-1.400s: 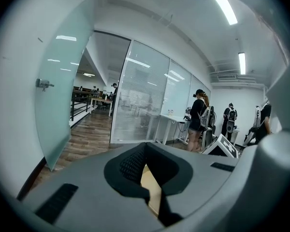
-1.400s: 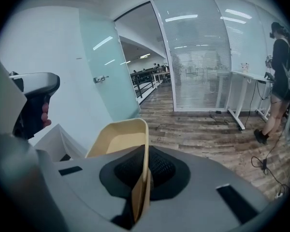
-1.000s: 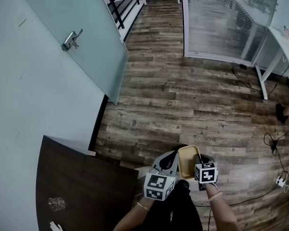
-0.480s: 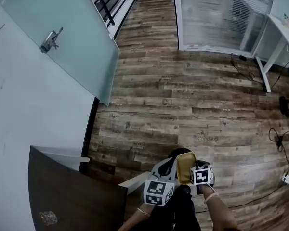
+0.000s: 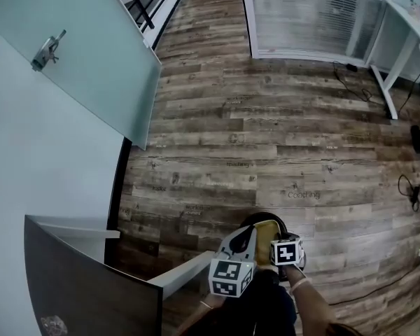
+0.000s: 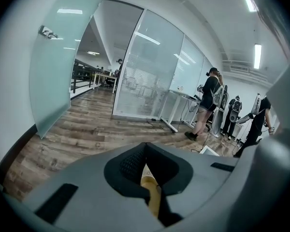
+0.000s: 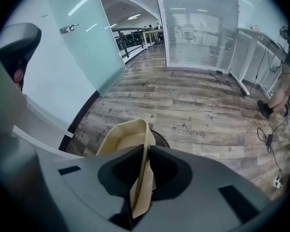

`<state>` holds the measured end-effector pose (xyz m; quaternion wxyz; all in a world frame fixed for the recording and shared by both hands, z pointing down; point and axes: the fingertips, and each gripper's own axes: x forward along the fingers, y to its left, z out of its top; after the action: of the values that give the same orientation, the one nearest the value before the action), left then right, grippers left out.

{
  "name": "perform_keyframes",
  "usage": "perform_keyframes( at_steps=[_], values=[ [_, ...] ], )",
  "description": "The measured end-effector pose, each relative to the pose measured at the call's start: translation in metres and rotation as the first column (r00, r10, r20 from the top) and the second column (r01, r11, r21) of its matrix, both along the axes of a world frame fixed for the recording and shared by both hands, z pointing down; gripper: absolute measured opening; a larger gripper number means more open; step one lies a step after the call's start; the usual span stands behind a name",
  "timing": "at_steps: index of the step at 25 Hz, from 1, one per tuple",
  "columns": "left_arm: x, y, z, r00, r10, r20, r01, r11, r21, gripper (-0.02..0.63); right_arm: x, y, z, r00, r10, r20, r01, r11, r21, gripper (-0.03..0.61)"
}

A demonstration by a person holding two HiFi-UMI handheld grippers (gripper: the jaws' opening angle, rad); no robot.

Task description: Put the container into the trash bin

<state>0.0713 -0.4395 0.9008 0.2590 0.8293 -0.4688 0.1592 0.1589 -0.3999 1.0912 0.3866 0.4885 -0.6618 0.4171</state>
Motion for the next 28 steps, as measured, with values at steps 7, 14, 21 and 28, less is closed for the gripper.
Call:
perform_keyframes(
  at_steps=[7, 14, 21, 28],
  values=[
    [0.000, 0.004, 0.041, 1.000, 0.011, 0.014, -0.011, 1.000, -0.009, 0.015, -0.007, 0.005, 0.032, 1.000, -0.016, 0.006, 0.016, 1.000, 0.001, 0.106],
    [0.000, 0.018, 0.007, 1.000, 0.004, 0.012, -0.004, 1.000, -0.011, 0.015, -0.008, 0.017, -0.003, 0.999, -0.008, 0.049, 0.006, 1.000, 0.031, 0.124],
    [0.010, 0.029, -0.068, 1.000, 0.016, 0.003, -0.016, 1.000, 0.003, 0.015, -0.009, 0.019, -0.097, 0.995, 0.018, 0.096, -0.027, 0.996, 0.089, 0.101],
    [0.019, 0.034, -0.158, 0.999, 0.041, 0.008, -0.041, 0.999, 0.032, 0.015, -0.013, 0.021, -0.198, 0.995, -0.012, 0.097, -0.002, 0.990, 0.144, 0.078]
  ],
)
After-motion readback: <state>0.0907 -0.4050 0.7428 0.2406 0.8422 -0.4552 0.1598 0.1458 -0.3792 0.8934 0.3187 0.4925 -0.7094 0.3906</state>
